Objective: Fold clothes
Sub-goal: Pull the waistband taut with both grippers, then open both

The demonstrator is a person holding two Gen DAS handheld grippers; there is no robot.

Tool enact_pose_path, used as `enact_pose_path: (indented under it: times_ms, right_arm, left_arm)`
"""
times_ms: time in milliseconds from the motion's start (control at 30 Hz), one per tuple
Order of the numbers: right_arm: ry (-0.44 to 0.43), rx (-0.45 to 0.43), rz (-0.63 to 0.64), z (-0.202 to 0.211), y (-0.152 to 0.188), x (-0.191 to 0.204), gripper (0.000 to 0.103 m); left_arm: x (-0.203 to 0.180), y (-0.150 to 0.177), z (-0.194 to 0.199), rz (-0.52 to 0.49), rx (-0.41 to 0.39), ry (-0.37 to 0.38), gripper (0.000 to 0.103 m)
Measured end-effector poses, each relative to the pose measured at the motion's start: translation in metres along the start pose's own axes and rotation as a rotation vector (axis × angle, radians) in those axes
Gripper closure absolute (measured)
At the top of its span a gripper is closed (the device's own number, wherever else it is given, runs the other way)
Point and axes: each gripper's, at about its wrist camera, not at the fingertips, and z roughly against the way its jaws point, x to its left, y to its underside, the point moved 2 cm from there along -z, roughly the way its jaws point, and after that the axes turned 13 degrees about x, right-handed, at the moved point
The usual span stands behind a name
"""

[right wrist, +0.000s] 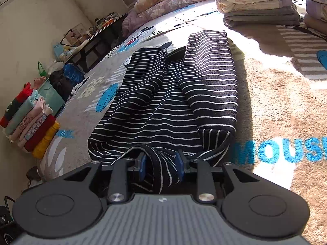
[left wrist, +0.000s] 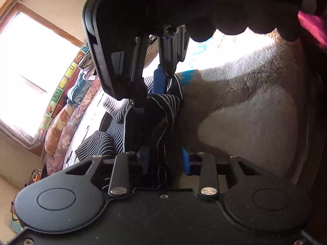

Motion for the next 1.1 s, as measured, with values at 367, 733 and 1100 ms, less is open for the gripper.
enact_pose_path:
  times_ms: [367, 733, 1100]
  right_arm:
    - [-0.053, -0.089, -0.037, 0.038, 0.030, -0.008, 0.052]
    - [0.191, -0.077, 0.315, -0.037, 0.043, 0.033, 0.067]
    - [0.040, -0.223, -0.161, 0.008, 0.066, -0.016, 0.065]
  left_arm:
    - [0.035, 0.027, 0.044, 0.198, 0.008, 0.267, 0.091]
    - [0.089, 0.049, -0.011, 0.796, 0.210, 0.405, 0.089]
    - [0.115, 0.091, 0.002, 1.179, 0.215, 0.454, 0.048]
